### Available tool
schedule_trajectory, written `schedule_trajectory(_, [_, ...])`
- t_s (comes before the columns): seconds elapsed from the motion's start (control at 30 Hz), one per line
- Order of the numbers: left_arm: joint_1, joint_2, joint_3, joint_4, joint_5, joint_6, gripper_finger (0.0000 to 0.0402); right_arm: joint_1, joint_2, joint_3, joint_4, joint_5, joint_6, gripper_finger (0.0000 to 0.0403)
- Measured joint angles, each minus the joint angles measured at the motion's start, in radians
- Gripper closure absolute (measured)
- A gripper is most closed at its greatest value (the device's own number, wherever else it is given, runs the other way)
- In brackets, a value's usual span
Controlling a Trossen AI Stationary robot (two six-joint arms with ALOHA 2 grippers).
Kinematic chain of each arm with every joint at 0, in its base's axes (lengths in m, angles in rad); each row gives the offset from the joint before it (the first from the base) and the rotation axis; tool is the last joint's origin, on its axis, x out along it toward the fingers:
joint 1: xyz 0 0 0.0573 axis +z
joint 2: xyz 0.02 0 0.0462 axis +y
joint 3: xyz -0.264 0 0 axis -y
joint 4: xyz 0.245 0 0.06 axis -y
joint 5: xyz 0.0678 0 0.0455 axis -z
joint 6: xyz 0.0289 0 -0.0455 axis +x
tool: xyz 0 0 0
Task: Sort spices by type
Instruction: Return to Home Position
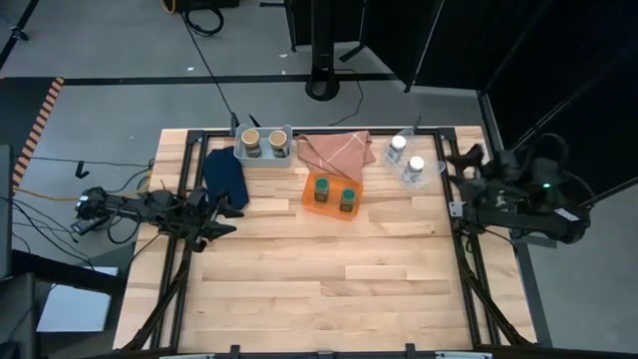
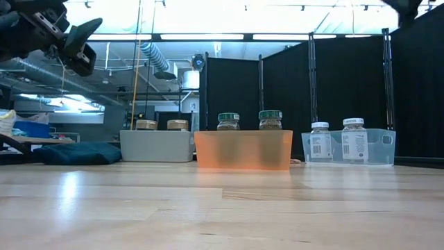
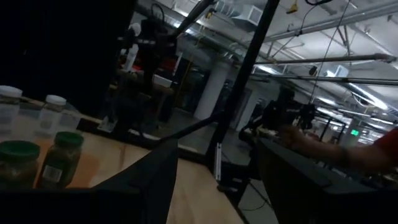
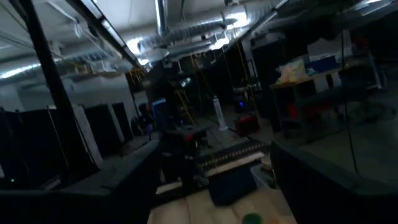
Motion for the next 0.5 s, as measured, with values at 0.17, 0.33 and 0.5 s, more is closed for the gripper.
schedule_trajectory(0.17, [0.000, -0.009, 0.000, 0.080, 0.091, 0.021, 0.0178, -0.002, -0.037, -0.096, 0.031, 0.001, 0.031, 0.0094])
schedule_trajectory(0.33, [0.000, -0.015, 0.000, 0.124, 0.192, 0.039, 0.0178, -0.002, -0.033, -0.246, 0.172, -0.016, 0.061, 0.0095])
schedule_trajectory(0.5, [0.002, -0.014, 0.000, 0.111, 0.195, 0.032, 0.0178, -0.002, -0.037, -0.420, 0.418, -0.077, 0.075, 0.0096])
